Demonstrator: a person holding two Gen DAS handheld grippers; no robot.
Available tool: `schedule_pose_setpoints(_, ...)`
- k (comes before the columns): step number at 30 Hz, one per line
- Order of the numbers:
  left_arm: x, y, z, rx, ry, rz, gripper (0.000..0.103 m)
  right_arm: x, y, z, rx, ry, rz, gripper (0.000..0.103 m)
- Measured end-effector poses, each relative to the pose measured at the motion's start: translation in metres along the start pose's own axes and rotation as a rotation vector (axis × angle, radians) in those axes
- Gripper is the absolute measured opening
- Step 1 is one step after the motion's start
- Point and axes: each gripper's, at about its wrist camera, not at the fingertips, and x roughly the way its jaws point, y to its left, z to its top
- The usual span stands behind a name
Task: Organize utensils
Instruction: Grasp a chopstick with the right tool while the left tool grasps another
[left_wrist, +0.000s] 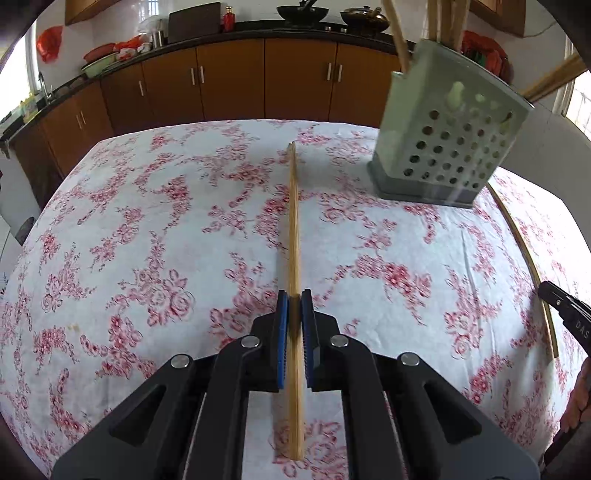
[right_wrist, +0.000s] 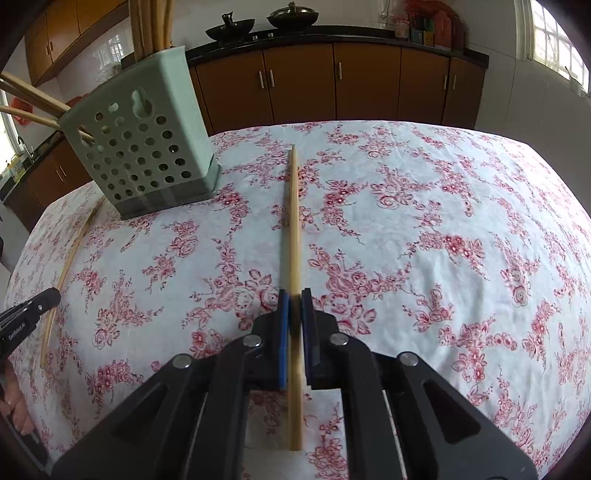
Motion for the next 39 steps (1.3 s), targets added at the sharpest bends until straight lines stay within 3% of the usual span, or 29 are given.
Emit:
schedule_pose_setpoints(6,0.006,0.012,0.003,-0.018,-0.006,-0.011,0.008,0.007,0.004,0.006,-0.019,-0.005,-0.003,0.009)
schedule_pose_setpoints(39,0.003,0.0,-0.003,-0.003,-0.029,-0.005,0.01,0.004,0.0,0.0,-0.02,-0.007,-0.002,0.01)
